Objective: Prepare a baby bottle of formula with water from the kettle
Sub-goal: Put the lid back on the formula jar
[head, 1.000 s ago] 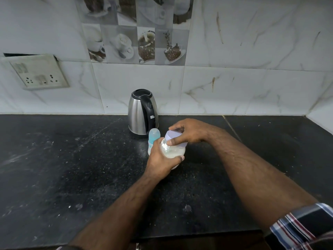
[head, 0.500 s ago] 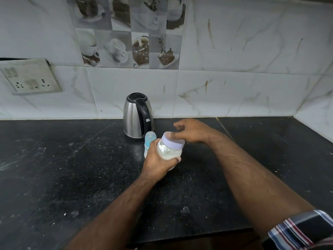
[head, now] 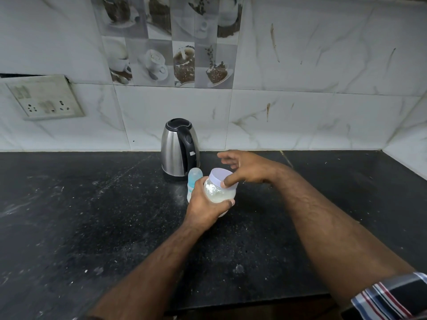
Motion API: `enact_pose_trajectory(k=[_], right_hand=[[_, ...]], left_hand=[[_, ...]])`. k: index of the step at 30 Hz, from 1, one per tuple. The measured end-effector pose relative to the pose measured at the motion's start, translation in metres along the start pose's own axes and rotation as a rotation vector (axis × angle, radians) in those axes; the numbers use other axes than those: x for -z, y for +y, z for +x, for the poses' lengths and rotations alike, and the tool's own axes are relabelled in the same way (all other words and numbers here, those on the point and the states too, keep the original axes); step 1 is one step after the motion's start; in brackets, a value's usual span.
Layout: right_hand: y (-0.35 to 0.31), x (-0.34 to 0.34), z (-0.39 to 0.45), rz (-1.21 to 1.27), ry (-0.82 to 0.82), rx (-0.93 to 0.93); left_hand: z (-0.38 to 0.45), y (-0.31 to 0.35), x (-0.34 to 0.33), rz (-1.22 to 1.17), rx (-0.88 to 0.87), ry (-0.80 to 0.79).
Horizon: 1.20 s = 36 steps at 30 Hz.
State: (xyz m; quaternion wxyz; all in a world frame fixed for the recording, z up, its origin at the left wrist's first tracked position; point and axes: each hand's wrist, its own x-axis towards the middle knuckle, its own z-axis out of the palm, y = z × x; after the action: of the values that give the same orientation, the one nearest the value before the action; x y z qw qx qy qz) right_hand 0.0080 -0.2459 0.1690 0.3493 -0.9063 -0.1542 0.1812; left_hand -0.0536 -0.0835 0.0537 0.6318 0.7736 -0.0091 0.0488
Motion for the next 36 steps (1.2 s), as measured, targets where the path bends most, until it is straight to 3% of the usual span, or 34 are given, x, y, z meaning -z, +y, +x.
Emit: enact_pose_trajectory(k=[2, 6, 13, 19, 23, 27, 31, 36], right_hand=[[0.000, -0.003, 0.003, -0.021, 0.045, -0.014], [-0.002, 0.000, 0.002, -0.331, 0.246, -0.103], [-0.002, -0.004, 0.000, -0.031, -0.005, 0.005], [0.000, -0.015, 0.003, -0.092, 0.183, -0.018], [0.006, -0.020, 0.003, -0.129, 0.179, 0.064], [0.008, -0.024, 0.004, -0.316, 0.240, 0.152], [0.004, -0.035, 0.008, -0.446, 0.447, 0.071], [0.004, -0.044, 0.015, -0.456, 0.507, -0.067]], left_hand=[[0.000, 0.001, -0.001, 0.001, 0.005, 0.006], [0.001, -0.001, 0.002, 0.014, 0.006, 0.011], [-0.002, 0.003, -0.002, 0.001, 0.004, 0.007], [-0.001, 0.004, -0.004, -0.022, 0.011, 0.013], [-0.001, 0.004, -0.004, -0.042, 0.016, -0.034], [0.003, 0.009, -0.004, -0.048, -0.024, -0.097], [0.004, 0.012, -0.014, -0.043, -0.045, -0.077], [0.000, 0.011, -0.022, -0.031, -0.070, -0.018]])
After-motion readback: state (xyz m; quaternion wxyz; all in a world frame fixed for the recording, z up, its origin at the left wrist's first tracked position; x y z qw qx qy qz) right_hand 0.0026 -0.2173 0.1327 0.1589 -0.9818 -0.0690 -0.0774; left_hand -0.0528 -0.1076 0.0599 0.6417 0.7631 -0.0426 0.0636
